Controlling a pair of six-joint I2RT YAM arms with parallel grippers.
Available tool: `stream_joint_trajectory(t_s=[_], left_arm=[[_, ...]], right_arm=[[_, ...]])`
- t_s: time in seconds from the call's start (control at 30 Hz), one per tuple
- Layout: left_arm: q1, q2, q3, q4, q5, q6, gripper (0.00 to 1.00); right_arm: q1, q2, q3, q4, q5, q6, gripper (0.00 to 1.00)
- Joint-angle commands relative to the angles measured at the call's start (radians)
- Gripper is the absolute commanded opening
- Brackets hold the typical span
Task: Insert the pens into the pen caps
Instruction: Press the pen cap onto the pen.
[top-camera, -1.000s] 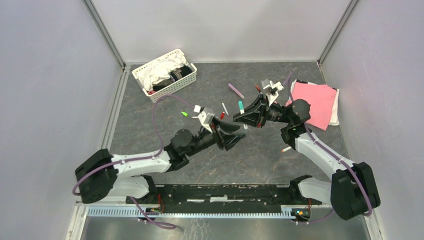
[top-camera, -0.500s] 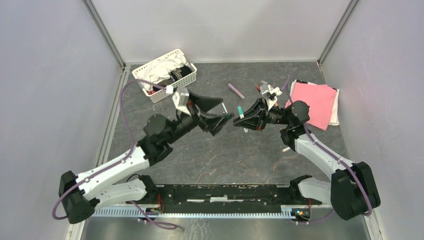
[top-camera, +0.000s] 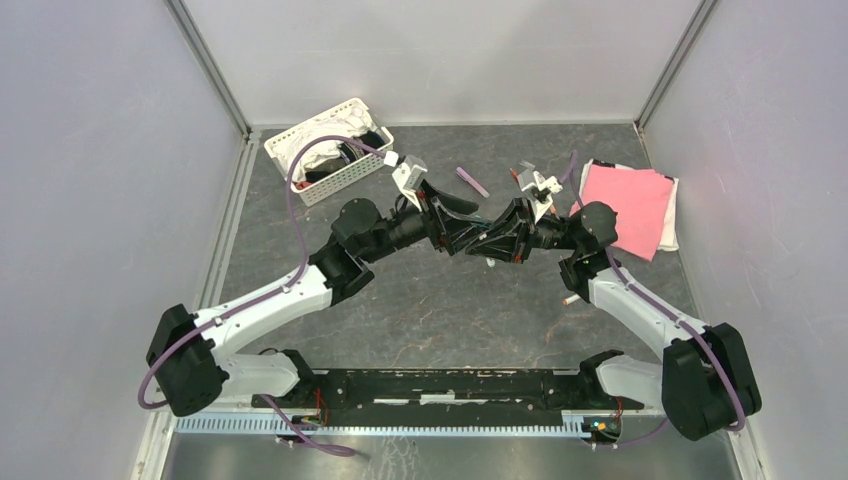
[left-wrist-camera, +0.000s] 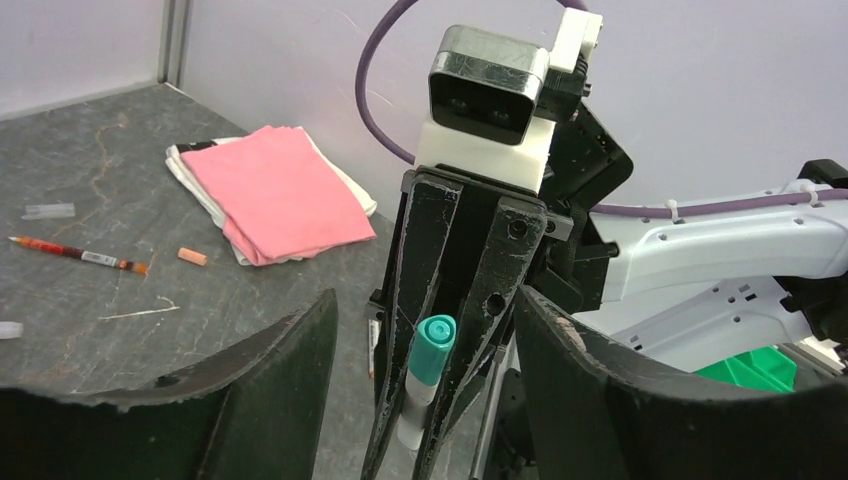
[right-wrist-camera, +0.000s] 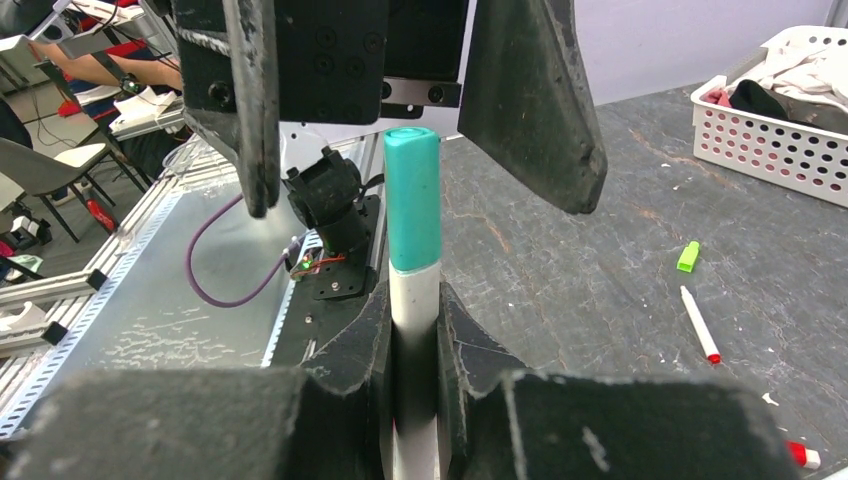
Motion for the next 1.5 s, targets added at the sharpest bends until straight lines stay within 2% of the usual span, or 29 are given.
stream_joint_trajectory(t_s=[0.0, 0.07, 0.17, 0.37, 0.47, 0.57, 0.77, 0.83, 0.97, 1.0, 1.1, 1.17, 1.23, 1.3, 1.4, 1.43, 1.47], left_arm=[[0.001, 0.013, 0.048, 0.060, 0.043, -0.042, 0.68], [0.001, 0.021, 0.048, 0.067, 0.047, -0.045, 0.64], [0.001, 0.031, 0.054, 0.073, 0.057, -0.047, 0.52], [0.001, 0.044, 0.059, 0.072, 0.070, -0.051, 0.03], [0.001, 0.041, 0.049, 0.069, 0.072, -0.050, 0.02], [-0.011, 0.042, 0.025, 0.042, 0.087, -0.034, 0.02], [-0.155, 0.035, -0.063, -0.162, 0.063, 0.252, 0.02], [-0.161, 0.035, -0.102, -0.207, 0.103, 0.270, 0.02], [-0.156, 0.064, -0.120, -0.216, 0.197, 0.130, 0.02], [-0.153, 0.075, -0.133, -0.181, 0.210, 0.057, 0.02], [-0.151, 0.115, -0.187, -0.033, 0.208, -0.180, 0.02], [-0.187, 0.135, -0.190, -0.067, 0.127, -0.197, 0.02], [-0.258, 0.137, -0.161, -0.196, -0.011, -0.089, 0.02], [-0.302, 0.132, -0.163, -0.230, -0.087, -0.026, 0.02], [-0.322, 0.133, -0.196, -0.241, -0.158, 0.001, 0.02], [-0.344, 0.133, -0.203, -0.275, -0.236, 0.008, 0.02], [-0.413, 0.131, -0.187, -0.342, -0.407, 0.033, 0.02]], right_arm=[[0.004, 0.003, 0.004, 0.011, 0.001, -0.003, 0.00], [0.007, 0.004, 0.004, 0.011, 0.004, 0.000, 0.00], [0.005, 0.006, 0.003, 0.011, 0.009, 0.005, 0.00], [0.006, 0.007, 0.003, 0.007, 0.018, 0.012, 0.00], [0.004, 0.007, 0.006, 0.016, 0.024, 0.034, 0.00], [0.000, 0.016, 0.009, 0.120, 0.027, 0.127, 0.00], [-0.010, 0.041, 0.046, 0.341, 0.022, 0.317, 0.00], [-0.014, 0.040, 0.060, 0.344, 0.019, 0.308, 0.00], [-0.029, 0.035, 0.101, 0.174, 0.021, 0.150, 0.00], [-0.032, 0.034, 0.114, 0.137, 0.030, 0.107, 0.00], [-0.037, 0.037, 0.163, -0.117, 0.072, -0.069, 0.00], [-0.038, 0.045, 0.196, -0.221, 0.097, -0.150, 0.00], [-0.037, 0.053, 0.193, -0.167, 0.096, -0.107, 0.00], [-0.038, 0.057, 0.185, -0.103, 0.096, -0.066, 0.00], [-0.038, 0.054, 0.199, -0.183, 0.108, -0.133, 0.00], [-0.038, 0.052, 0.203, -0.208, 0.113, -0.154, 0.00], [-0.039, 0.052, 0.205, -0.217, 0.114, -0.162, 0.00]])
